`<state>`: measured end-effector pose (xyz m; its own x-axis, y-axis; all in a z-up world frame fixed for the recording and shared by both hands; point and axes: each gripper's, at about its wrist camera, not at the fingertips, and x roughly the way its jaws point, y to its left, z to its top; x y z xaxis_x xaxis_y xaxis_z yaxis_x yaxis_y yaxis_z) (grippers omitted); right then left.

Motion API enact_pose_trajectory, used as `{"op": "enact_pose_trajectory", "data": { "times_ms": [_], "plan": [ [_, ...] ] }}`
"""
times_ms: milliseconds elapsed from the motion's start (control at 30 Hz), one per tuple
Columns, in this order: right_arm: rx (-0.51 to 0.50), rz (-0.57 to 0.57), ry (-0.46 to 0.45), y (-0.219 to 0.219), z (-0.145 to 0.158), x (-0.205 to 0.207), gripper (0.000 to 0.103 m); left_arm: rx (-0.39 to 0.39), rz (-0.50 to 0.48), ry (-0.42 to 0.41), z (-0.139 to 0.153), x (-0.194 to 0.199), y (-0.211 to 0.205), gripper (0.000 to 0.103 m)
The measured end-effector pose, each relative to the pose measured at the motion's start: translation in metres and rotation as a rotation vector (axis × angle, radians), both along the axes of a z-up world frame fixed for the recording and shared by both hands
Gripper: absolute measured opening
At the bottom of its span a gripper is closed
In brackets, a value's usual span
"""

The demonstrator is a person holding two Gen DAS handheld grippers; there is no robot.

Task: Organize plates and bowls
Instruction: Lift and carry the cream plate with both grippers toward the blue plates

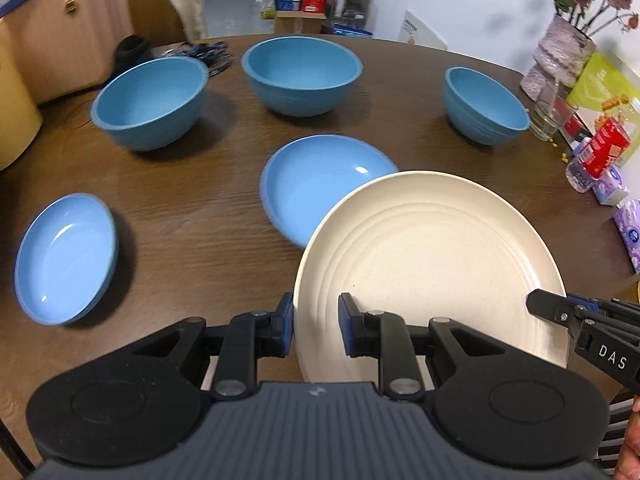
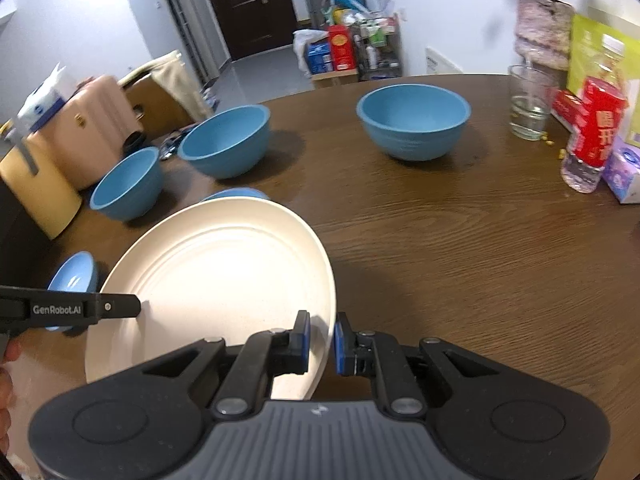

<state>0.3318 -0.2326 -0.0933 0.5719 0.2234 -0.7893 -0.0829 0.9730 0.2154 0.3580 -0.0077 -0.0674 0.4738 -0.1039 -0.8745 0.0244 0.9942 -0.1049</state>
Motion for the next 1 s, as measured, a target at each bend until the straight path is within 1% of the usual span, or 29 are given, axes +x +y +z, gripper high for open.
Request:
{"op": "enact_pose_trajectory", "data": {
  "times_ms": [333, 567, 800, 1000],
  "plan": [
    [-0.003, 0.111, 0.014, 0.056, 0.002, -0.015, 0.012, -0.001, 0.089, 0.013, -0.004, -0.030, 0.059, 0.023],
    [-0.011, 0.168, 0.037, 0.096, -0.006, -0.021, 0.012, 0.005, 0.137, 0.025, -0.014, -0.044, 0.097, 0.023],
    [-0.032, 0.206, 0.076, 0.125, -0.017, -0.021, 0.012, 0.021, 0.168, 0.049, -0.028, -0.056, 0.121, 0.023],
    [-0.044, 0.221, 0.097, 0.139, -0.029, -0.020, 0.012, 0.019, 0.192, 0.071, -0.043, -0.056, 0.132, 0.023]
  ]
}}
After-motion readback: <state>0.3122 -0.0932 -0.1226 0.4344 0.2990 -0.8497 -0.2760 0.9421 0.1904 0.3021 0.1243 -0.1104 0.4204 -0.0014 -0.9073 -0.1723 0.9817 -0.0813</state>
